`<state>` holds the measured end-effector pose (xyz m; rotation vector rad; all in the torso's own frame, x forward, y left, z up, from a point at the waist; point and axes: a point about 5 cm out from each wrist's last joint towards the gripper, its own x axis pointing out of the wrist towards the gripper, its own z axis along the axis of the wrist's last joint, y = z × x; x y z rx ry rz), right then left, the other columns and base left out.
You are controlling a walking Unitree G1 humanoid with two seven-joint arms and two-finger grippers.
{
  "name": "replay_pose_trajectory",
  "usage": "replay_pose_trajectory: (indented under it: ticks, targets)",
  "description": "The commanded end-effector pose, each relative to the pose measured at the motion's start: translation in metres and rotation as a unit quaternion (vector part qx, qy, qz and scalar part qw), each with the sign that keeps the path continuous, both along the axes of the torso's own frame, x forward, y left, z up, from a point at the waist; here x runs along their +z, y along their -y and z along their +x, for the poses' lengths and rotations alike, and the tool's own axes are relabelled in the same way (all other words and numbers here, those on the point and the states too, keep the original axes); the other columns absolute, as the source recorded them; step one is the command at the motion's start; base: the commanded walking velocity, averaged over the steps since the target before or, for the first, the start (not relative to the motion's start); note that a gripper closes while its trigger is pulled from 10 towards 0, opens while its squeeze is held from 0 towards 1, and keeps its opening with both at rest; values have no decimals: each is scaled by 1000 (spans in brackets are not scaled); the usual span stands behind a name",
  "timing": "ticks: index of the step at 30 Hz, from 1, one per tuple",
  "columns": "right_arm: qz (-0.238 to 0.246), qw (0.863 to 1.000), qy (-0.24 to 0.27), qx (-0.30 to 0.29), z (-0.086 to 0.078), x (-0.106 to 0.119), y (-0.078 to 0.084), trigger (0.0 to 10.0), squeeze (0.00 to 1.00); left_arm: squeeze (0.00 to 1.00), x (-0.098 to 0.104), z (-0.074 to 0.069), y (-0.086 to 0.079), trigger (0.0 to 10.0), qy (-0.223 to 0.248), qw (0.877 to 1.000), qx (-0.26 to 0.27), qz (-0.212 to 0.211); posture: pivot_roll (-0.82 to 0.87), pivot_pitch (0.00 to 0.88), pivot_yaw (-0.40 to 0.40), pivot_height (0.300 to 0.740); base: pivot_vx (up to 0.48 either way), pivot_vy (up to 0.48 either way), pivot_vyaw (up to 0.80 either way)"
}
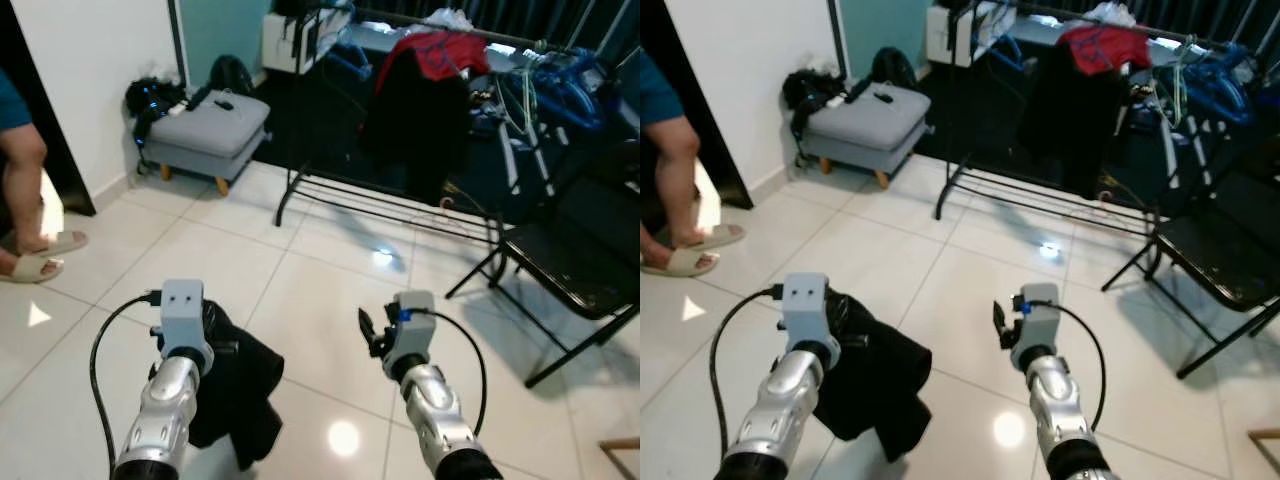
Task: Hang hanger
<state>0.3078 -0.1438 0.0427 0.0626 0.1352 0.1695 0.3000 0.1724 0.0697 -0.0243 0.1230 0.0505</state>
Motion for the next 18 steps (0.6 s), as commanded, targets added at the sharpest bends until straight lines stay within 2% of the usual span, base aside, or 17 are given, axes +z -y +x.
replay_pose_trajectory:
  ticks: [1,12,18]
  targets:
    - [-7,1000,2,-1,-1,0,2,10000,0,0,5,2,6,10000,14,1000,-10,-4,-71,79,-81,740,349,0,0]
    - [-4,1000,-3,-4,0,-1,1,10000,0,0,7,3,6,10000,16,1000,-14,-3,-72,79,-73,740,355,0,0]
    - [-2,1000,-6,-11,0,-1,3,10000,0,0,7,4,7,10000,16,1000,-16,-2,-73,76,-70,740,386,0,-692]
